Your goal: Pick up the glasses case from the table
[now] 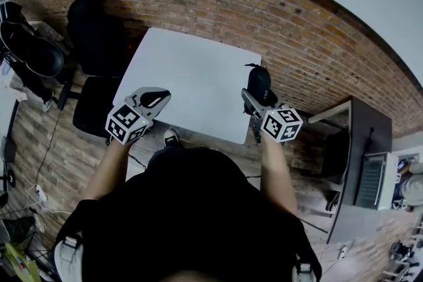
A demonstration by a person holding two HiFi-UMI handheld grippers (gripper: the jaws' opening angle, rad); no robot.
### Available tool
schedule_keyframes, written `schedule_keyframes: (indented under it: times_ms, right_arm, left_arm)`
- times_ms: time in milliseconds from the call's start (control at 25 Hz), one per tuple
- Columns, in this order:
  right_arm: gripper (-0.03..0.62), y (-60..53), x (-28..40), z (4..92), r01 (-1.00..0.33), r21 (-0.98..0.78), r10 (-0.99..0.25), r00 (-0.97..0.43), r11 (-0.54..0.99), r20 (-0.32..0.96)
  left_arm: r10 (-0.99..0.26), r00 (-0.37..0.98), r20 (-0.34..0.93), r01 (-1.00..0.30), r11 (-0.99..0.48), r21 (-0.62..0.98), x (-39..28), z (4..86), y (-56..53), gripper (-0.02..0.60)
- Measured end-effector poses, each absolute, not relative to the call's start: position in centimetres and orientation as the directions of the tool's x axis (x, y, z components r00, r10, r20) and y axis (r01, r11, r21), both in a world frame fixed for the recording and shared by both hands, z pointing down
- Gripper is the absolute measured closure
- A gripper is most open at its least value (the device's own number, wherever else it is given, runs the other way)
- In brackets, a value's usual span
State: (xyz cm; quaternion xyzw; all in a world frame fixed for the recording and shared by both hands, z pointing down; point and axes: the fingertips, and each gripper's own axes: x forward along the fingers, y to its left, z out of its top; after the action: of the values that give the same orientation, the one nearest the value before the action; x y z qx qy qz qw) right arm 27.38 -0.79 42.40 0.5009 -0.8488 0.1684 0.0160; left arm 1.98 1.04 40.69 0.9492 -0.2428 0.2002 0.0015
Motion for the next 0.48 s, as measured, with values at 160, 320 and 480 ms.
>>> schedule_keyframes:
  times_ms: [160,320,480]
  right_arm:
    - [0.258,-0.4,27.0,41.8,-0.852,-0.269,-0.845,-0.502,0.448,0.184]
    - [0.258,-0.1,27.0,41.8,-0.853,-0.265,-0.845,-0.503,0.450,0.182]
    - [0.258,0.2,26.8,41.9,-0.850,-0.270,-0.842,-0.506,0.451,0.186]
  left_arm:
    - [-0.464,0.799,0.383,-0.466,-0.880,-0.093,1.4,40.8,1.3,0.557]
    - [-0.472,0.794,0.382,-0.475,-0.875,-0.095,0.8,40.8,1.3,0.557]
    - [-0.476,0.794,0.378,-0.478,-0.873,-0.097,0.7,40.6,1.5,0.557]
